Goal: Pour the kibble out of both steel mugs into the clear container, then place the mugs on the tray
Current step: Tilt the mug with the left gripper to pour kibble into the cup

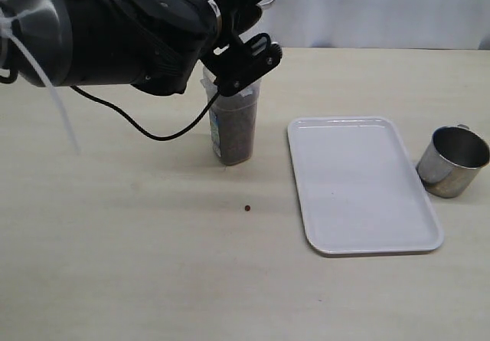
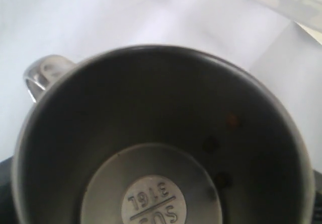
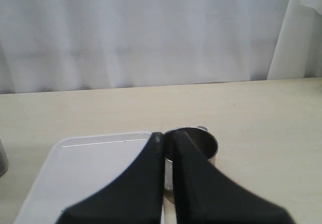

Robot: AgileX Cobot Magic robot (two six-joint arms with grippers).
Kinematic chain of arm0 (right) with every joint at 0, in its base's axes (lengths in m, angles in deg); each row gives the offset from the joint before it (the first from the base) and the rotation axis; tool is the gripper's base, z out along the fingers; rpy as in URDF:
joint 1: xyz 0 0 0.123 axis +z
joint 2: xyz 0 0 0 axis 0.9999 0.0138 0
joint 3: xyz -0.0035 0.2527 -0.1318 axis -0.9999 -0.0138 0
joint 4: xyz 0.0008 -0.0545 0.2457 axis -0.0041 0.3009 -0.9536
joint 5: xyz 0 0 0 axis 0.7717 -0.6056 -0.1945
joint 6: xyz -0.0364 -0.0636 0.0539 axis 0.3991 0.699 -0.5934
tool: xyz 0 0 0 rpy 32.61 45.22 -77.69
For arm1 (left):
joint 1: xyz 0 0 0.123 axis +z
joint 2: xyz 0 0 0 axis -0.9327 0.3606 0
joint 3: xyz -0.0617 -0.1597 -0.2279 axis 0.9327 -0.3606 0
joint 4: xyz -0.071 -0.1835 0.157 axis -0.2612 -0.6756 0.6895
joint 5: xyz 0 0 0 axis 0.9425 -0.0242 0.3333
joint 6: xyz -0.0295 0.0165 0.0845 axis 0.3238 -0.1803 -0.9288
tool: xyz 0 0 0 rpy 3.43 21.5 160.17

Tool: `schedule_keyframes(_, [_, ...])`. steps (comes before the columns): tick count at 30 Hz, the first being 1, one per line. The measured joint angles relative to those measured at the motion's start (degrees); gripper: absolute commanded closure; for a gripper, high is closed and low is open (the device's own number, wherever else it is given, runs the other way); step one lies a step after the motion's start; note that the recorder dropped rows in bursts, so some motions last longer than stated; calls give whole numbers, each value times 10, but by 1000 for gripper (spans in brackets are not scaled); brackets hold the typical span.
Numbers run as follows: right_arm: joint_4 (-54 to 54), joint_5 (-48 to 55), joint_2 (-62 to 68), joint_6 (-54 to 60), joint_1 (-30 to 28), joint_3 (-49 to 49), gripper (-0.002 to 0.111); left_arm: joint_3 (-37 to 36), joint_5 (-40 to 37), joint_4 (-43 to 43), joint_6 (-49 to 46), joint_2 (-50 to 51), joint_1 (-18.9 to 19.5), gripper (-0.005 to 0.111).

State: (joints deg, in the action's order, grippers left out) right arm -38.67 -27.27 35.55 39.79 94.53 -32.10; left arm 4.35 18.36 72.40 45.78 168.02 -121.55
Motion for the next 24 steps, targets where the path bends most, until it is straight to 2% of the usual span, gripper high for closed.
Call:
schedule_keyframes(12, [0,0,0,0,0,0,104,0,-48,0,-44,0,-22,107])
schedule_keyframes(24, [0,0,0,0,0,0,104,1,-64,0,-73,0,-22,107])
